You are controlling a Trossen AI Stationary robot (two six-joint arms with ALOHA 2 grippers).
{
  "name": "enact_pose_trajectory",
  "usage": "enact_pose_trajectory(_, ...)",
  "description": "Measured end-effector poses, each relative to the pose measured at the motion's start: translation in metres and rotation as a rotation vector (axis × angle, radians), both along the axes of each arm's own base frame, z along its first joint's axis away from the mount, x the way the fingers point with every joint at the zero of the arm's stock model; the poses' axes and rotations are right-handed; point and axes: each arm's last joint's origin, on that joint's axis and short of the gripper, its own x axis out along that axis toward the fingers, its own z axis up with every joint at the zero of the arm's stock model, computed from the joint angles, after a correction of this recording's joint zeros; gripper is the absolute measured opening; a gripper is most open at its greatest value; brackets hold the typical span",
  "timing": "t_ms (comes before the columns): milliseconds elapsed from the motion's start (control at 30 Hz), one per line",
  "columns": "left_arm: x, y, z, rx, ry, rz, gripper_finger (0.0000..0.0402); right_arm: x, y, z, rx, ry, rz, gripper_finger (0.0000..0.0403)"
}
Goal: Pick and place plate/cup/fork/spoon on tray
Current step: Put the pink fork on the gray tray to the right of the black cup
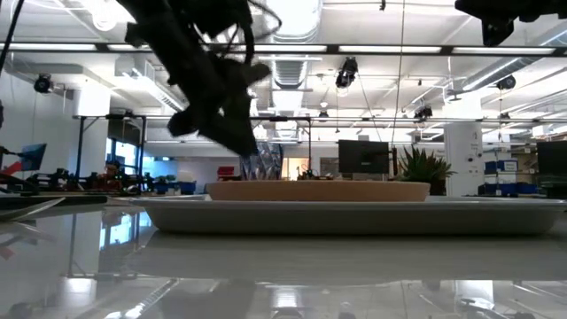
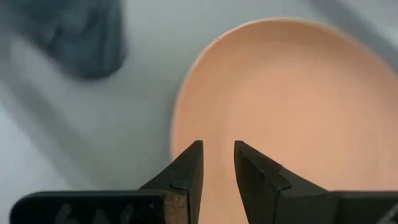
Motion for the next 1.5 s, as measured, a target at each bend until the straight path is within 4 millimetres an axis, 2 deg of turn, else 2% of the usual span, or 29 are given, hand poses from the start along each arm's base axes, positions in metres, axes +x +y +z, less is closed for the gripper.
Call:
enact_pose_trajectory(200, -0.002, -0.025, 0.037, 0.199, -0.161, -0.280, 0.0073, 0.006, 0.002, -0.003, 0.158, 0.017, 0.007, 0.0052)
enact_pose_trajectory(367, -0.009, -0.045, 0.060, 0.388, -0.260, -0.479, 0.0073, 0.022, 0.007, -0.010, 0.263, 0.098, 0.016, 0.0052)
enact_pose_trajectory(533, -0.014, -0.051, 0.076, 0.533, -0.308, -0.564, 0.0073, 0.052, 0.018, -0.016, 0.356, 0.275, 0.076, 0.0052)
enact_pose_trajectory(767, -0.021, -0.049, 0.086, 0.589, -0.325, -0.582, 0.0073, 0.069, 0.028, -0.017, 0.581, 0.567, 0.088, 0.0052)
enact_pose_trajectory(967, -0.031, -0.048, 0.097, 0.566, -0.376, -0.554, 0.0073, 0.067, 0.045, -0.036, 0.709, 0.938, 0.024, 0.0052)
enact_pose_trajectory(1167, -0.039, -0.047, 0.104, 0.566, -0.403, -0.546, 0.0073, 0.053, 0.070, -0.055, 0.707, 1.224, 0.043, 0.0052)
enact_pose_trajectory(1367, -0.040, -0.047, 0.102, 0.564, -0.400, -0.551, 0.0073, 0.047, 0.099, -0.068, 0.656, 1.346, 0.045, 0.0052)
enact_pose_trajectory(1500, -0.042, -0.047, 0.095, 0.562, -0.384, -0.556, 0.0073, 0.040, 0.120, -0.082, 0.536, 1.435, 0.088, 0.0052)
